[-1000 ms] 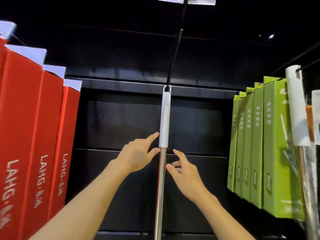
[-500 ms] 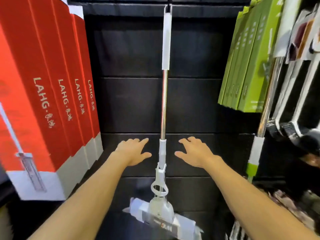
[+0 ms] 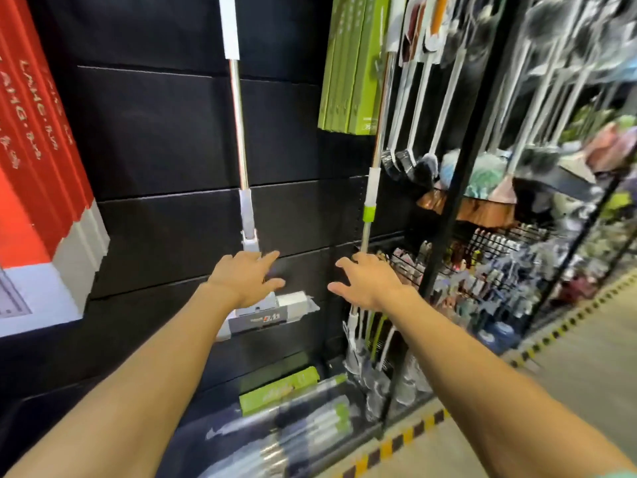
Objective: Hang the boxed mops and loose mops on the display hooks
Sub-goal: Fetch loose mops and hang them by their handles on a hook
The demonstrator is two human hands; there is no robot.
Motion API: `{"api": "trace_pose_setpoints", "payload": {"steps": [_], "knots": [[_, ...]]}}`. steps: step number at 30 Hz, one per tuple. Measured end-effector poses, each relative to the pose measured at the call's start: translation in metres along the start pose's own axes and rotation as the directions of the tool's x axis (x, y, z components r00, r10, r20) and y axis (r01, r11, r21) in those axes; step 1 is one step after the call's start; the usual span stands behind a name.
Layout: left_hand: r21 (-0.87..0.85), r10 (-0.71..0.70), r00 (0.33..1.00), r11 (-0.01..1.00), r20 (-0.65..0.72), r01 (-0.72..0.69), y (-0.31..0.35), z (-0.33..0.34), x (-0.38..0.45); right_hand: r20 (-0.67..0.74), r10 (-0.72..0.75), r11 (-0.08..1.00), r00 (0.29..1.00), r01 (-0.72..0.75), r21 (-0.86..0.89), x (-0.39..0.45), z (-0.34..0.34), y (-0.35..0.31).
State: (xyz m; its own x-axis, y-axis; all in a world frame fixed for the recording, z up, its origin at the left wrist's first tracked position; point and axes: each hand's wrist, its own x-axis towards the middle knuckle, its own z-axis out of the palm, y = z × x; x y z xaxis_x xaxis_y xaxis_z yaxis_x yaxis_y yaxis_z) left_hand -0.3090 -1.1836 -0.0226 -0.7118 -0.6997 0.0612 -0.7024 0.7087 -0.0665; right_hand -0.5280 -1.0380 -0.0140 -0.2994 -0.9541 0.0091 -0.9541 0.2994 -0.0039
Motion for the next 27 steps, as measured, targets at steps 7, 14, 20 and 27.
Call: {"api": "trace_pose_setpoints", "payload": {"steps": [7,14,20,27], "knots": [[0.038,0.33,0.943,0.943,0.054,-0.332,0.133,0.007,-0.034,0.052,0.308,0.951,0.95,-0.309,0.002,-0.164,0.02,0.071],[0.044,0.697,0.716,0.714,0.05,-0.698,0.349,-0.014,-0.081,0.111,0.689,0.719,0.716,-0.695,0.016,-0.384,0.038,0.166],[0.055,0.89,0.449,0.446,0.078,-0.894,0.565,-0.023,-0.172,0.126,0.9,0.418,0.417,-0.908,0.018,-0.611,0.049,0.221],[-0.006,0.975,0.22,0.22,-0.013,-0.975,0.766,-0.039,-0.312,0.125,0.983,0.129,0.133,-0.991,0.044,-0.82,0.058,0.274]]}}
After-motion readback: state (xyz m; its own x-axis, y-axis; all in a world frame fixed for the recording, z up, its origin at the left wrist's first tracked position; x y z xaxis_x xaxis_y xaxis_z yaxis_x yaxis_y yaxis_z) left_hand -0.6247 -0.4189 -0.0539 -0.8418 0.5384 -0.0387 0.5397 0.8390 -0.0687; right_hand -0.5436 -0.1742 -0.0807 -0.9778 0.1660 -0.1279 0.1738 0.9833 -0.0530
